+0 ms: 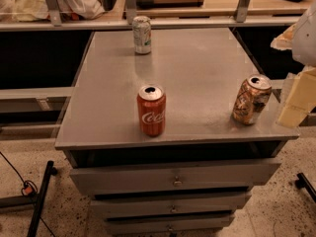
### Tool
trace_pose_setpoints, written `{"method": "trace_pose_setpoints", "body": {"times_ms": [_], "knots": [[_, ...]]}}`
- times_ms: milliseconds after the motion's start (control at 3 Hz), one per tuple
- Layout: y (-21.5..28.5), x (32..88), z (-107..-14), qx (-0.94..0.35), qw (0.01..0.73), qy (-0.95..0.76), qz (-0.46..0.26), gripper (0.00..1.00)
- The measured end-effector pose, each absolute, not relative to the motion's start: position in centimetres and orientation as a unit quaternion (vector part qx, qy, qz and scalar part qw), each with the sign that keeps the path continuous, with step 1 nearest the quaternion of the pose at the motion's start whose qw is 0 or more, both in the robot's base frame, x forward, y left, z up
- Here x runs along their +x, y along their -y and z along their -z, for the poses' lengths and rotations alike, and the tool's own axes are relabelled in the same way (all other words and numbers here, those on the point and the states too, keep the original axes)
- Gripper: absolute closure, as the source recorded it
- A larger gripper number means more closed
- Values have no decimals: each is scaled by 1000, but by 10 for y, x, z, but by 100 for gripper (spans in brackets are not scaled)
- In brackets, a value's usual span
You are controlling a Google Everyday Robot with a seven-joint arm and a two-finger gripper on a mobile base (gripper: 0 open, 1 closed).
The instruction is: Move 7up can near coke can
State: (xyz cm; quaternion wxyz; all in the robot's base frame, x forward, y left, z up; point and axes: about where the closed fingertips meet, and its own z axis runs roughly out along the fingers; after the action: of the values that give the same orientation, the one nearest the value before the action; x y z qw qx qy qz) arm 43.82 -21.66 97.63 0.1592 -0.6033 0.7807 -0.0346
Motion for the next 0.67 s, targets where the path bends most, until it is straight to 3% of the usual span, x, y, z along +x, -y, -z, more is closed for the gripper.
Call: {"method": "trace_pose_setpoints", "body": {"times_ms": [333, 667], "knots": [[217, 438, -976, -603, 159, -781, 35, 0], [210, 476, -983, -594, 187, -782, 16, 0]]}}
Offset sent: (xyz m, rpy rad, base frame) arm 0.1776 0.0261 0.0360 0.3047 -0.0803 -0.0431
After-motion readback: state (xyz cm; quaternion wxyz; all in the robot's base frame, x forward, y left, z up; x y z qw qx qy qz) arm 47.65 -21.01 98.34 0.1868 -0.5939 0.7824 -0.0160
